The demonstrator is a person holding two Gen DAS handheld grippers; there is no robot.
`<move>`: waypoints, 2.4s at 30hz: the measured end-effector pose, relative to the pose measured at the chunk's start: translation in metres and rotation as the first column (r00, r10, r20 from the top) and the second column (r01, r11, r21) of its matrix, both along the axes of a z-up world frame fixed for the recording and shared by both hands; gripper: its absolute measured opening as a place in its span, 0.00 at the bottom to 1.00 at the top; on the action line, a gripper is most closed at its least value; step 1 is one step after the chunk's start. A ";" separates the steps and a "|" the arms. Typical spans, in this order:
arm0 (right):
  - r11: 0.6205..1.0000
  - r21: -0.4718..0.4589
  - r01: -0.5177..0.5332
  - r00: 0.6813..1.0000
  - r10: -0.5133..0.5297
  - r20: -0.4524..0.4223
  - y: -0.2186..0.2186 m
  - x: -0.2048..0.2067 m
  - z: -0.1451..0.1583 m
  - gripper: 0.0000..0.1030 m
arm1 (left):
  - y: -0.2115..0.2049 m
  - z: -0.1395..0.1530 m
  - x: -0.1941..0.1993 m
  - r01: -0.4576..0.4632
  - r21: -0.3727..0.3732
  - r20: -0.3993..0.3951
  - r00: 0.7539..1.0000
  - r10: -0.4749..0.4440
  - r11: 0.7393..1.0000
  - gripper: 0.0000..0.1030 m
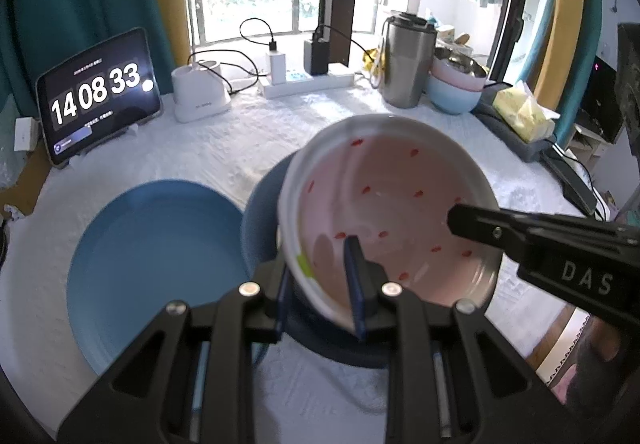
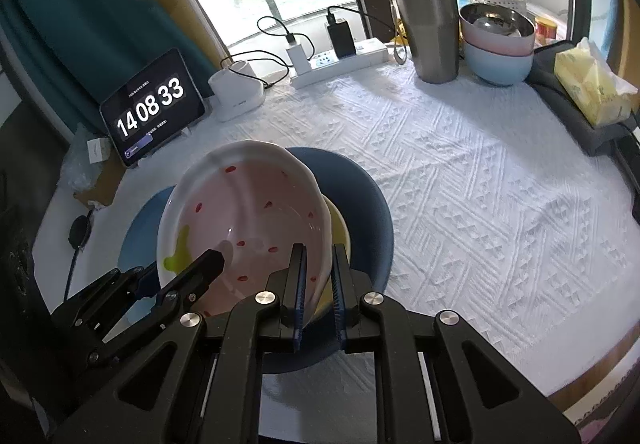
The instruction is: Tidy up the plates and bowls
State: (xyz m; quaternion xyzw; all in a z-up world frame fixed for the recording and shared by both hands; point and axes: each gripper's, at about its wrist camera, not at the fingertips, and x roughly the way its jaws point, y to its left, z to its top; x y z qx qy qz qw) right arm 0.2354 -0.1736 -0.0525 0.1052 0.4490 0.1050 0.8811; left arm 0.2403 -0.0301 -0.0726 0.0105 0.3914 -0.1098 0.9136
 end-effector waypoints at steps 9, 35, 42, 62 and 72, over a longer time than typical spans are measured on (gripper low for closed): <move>1.000 0.010 0.009 1.000 -0.009 -0.023 -0.005 0.007 -0.008 0.13 | 0.001 -0.002 0.005 -0.004 -0.015 -0.009 1.000 0.004 1.000 0.27; 0.999 -0.039 0.033 0.999 -0.032 0.031 -0.015 0.006 -0.002 0.13 | 0.026 0.006 0.007 -0.085 0.030 0.020 0.996 0.084 0.996 0.29; 0.998 -0.046 0.045 0.998 -0.043 0.042 -0.021 0.004 0.000 0.14 | 0.038 0.010 0.004 -0.115 0.036 0.029 0.993 0.114 0.993 0.30; 0.976 -0.207 0.064 0.983 -0.027 0.180 -0.038 0.004 -0.008 0.58 | 0.055 -0.004 0.007 -0.150 0.056 0.039 0.988 0.148 0.987 0.46; 0.988 -0.156 0.005 0.990 0.017 0.141 -0.039 0.011 -0.017 0.61 | 0.056 -0.006 0.008 -0.151 0.034 0.053 0.987 0.149 0.988 0.46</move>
